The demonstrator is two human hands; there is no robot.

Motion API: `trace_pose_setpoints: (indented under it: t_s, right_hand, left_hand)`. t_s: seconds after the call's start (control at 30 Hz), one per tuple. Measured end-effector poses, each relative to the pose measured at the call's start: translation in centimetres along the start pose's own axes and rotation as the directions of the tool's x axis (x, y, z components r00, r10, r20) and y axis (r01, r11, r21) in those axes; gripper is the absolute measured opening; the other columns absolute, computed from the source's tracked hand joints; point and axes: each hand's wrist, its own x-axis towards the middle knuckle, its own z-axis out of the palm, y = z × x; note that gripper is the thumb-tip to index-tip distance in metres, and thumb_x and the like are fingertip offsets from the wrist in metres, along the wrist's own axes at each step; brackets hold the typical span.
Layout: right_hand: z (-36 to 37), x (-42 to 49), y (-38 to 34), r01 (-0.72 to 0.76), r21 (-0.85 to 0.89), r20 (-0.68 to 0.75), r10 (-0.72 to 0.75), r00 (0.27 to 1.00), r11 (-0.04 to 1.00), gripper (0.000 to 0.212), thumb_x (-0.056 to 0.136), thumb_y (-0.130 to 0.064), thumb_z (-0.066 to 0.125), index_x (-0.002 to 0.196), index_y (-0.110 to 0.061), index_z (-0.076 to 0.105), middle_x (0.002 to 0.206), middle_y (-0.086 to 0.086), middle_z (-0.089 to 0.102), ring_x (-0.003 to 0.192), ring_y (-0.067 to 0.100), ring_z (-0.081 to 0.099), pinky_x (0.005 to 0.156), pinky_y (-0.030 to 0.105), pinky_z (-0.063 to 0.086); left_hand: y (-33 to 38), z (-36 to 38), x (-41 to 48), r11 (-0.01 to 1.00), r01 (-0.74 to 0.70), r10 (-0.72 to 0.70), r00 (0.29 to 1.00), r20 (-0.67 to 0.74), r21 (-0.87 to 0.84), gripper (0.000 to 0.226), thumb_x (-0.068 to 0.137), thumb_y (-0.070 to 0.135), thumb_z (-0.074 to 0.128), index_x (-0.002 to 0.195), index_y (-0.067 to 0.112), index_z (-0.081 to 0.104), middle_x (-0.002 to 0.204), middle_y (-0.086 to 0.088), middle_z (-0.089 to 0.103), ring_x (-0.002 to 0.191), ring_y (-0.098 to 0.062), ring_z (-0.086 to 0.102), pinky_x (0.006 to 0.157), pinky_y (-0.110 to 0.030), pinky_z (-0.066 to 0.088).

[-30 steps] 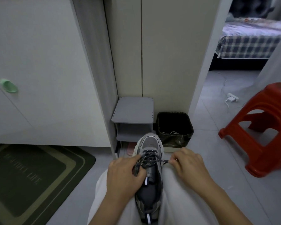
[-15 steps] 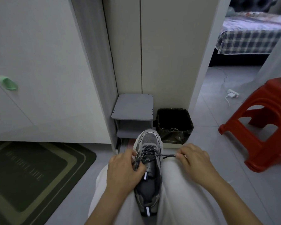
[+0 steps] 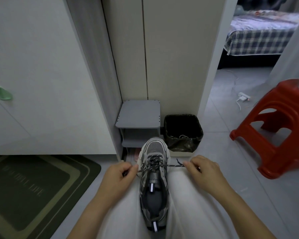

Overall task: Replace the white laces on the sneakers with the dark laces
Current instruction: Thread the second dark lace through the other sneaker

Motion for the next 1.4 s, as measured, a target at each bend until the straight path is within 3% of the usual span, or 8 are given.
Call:
trace_pose_setpoints:
  t_s: [0.23,0.5,0.73,0.97,1.07,1.13,1.23,1.4]
  right_hand:
    - [-2.9,0.6,-4.3,-0.114,0.613,0.031,0.12,0.992,0.782,0.039,0.088,-0.037,0.053,0.062,-0.008,0.061,0.05,-0.001,0.049,0.045,0.004,0.041,0.047,0.012,0.035]
    - [-4.2,2.5,-7.0,-0.062,0.58,-0.008,0.081,0.997,0.812,0.012,0.092,-0.011,0.053,0.082,-0.014,0.06,0.055,0.001,0.044,0.05,0.012,0.037,0.048,0.021,0.035]
    - [-6.1,1.6,-7.5,-0.211,0.916,0.232,-0.023,0.972,0.341,0.033,0.093,0.007,0.034,0.092,-0.002,0.066,0.083,0.013,0.071,0.062,0.014,0.062,0.054,0.02,0.049]
    - [-5.9,0.6,-5.4,-0.082,0.771,0.074,0.04,0.996,0.632,0.044,0.087,0.017,0.037,0.083,-0.011,0.071,0.077,0.002,0.073,0.073,0.009,0.067,0.066,0.016,0.053]
    - [-5.0,-0.2,-3.0,-0.074,0.205,0.066,0.062,0.996,0.976,0.034,0.088,0.003,0.048,0.084,-0.021,0.073,0.083,-0.011,0.066,0.082,0.01,0.064,0.074,0.02,0.051]
    - [-3.6,-1.5,-2.2,0.1,-0.247,-0.057,-0.118,0.991,0.964,0.021,0.084,-0.008,0.058,0.093,-0.02,0.074,0.1,-0.003,0.061,0.094,0.018,0.061,0.078,0.028,0.048]
    - [-1.5,-3.4,-3.3,0.336,-0.045,0.012,-0.336,0.942,0.941,0.028,0.086,-0.033,0.053,0.107,-0.024,0.069,0.115,-0.004,0.061,0.102,0.011,0.059,0.086,0.026,0.048]
    - [0.3,-3.8,-4.5,0.25,0.169,0.262,-0.288,0.921,0.953,0.043,0.085,-0.052,0.037,0.105,-0.028,0.067,0.093,-0.012,0.068,0.087,0.001,0.057,0.075,0.019,0.044]
  left_hand:
    - [-1.3,-1.4,2.2,0.895,0.161,-0.165,0.986,-0.026,0.416,0.018,0.091,0.035,0.055,0.099,0.026,0.068,0.098,0.004,0.061,0.101,-0.02,0.053,0.087,-0.036,0.044]
    - [8.2,2.7,0.5,0.982,-0.111,0.107,0.994,0.034,0.156,0.01,0.087,0.029,0.059,0.078,0.026,0.061,0.073,0.015,0.052,0.074,-0.002,0.048,0.067,-0.019,0.039]
    - [12.2,6.3,-0.7,0.98,0.142,-0.09,0.938,0.334,-0.136,0.047,0.075,0.058,0.053,0.113,0.031,0.059,0.105,0.017,0.061,0.088,0.002,0.056,0.081,-0.02,0.046]
    - [12.3,6.5,-2.7,0.834,0.379,-0.216,0.893,0.396,-0.4,0.02,0.096,0.012,0.049,0.078,0.018,0.058,0.055,0.007,0.06,0.05,0.0,0.053,0.055,-0.013,0.041]
    - [10.0,5.3,-4.0,0.937,0.314,-0.23,0.884,0.406,-0.154,0.022,0.094,0.015,0.045,0.083,0.027,0.059,0.06,0.008,0.058,0.053,0.001,0.051,0.06,-0.019,0.045]
    - [9.0,4.6,-4.3,0.971,0.233,-0.194,0.898,0.395,-0.055,0.019,0.09,0.02,0.043,0.085,0.021,0.061,0.066,0.009,0.061,0.059,-0.001,0.053,0.07,-0.028,0.051]
    - [9.2,3.6,-3.9,0.976,0.212,-0.182,0.917,0.356,-0.048,0.022,0.081,0.033,0.047,0.074,0.018,0.063,0.066,0.007,0.067,0.058,-0.007,0.058,0.069,-0.033,0.053]
    - [8.5,2.4,-2.2,0.972,0.15,-0.182,0.967,0.177,0.18,0.019,0.084,0.039,0.062,0.069,0.028,0.059,0.067,0.009,0.064,0.07,-0.006,0.058,0.069,-0.025,0.046]
